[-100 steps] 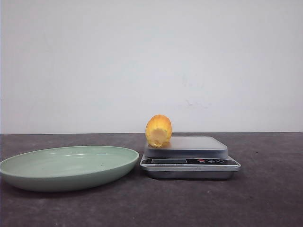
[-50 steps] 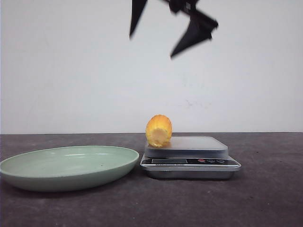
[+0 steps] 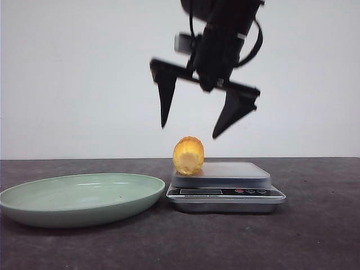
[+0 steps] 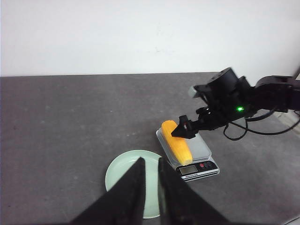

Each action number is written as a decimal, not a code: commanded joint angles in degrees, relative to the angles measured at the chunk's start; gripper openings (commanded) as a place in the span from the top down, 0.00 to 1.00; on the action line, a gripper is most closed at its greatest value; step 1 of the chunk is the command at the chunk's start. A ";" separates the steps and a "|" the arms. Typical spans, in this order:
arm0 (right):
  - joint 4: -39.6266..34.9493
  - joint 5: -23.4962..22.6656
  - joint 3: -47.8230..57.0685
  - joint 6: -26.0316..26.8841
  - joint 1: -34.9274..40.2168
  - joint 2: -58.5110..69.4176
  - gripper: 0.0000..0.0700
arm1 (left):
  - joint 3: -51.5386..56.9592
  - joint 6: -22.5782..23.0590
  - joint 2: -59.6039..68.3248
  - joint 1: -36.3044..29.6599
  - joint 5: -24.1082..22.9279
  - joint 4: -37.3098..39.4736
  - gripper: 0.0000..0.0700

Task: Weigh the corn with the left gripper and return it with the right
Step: 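Lower the right gripper onto the corn on the scale and grasp, then lift the corn with the right gripper and carry it over the plate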

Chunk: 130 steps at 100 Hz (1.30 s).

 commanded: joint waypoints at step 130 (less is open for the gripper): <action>8.04 -1.49 13.44 1.53 12.13 -14.01 1.00 | 0.96 5.16 0.39 -0.37 2.93 -1.88 0.98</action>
